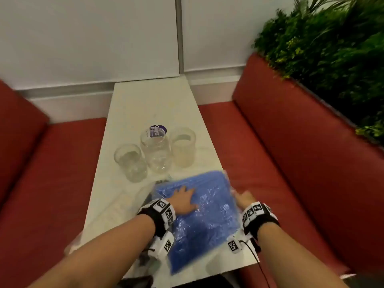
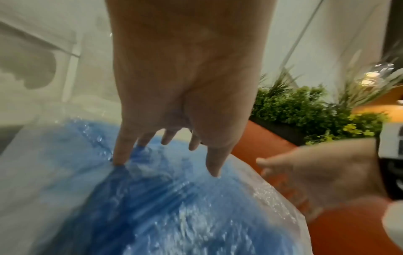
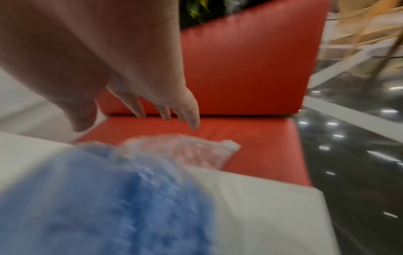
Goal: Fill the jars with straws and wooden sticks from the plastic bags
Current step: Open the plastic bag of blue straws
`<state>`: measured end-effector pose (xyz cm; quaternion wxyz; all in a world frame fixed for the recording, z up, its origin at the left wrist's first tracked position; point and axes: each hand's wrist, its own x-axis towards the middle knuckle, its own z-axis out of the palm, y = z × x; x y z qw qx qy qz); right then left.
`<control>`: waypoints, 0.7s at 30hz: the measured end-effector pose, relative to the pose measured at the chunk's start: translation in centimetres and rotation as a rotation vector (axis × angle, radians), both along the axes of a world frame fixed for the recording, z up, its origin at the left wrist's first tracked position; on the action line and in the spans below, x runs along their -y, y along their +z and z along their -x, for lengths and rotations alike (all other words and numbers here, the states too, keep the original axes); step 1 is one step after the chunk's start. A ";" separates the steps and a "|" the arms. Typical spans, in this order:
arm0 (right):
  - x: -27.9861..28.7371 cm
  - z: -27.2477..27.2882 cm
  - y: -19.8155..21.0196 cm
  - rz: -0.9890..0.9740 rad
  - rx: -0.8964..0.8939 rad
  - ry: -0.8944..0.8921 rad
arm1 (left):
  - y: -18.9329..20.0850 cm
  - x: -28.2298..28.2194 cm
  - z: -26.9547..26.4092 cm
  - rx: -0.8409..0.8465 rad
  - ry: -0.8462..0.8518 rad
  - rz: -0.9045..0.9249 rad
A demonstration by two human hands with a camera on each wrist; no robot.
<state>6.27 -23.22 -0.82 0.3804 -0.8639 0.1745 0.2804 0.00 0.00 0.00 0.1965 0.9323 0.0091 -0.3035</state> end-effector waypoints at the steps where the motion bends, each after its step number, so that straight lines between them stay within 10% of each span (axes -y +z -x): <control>1: 0.1 0.7 -0.4 0.033 -0.079 0.015 | -0.6 0.2 0.0 -0.036 -0.001 -0.022; 10: -3.3 -1.3 3.2 -0.079 0.052 0.007 | 1.0 0.0 -1.3 -0.077 0.147 0.060; 17: -8.0 -3.9 18.1 -0.143 0.357 0.759 | 16.0 -3.3 -4.0 0.660 0.174 0.334; 21: -10.7 -3.8 25.8 -0.195 0.470 1.057 | 24.0 -6.1 -3.5 0.481 -0.122 0.304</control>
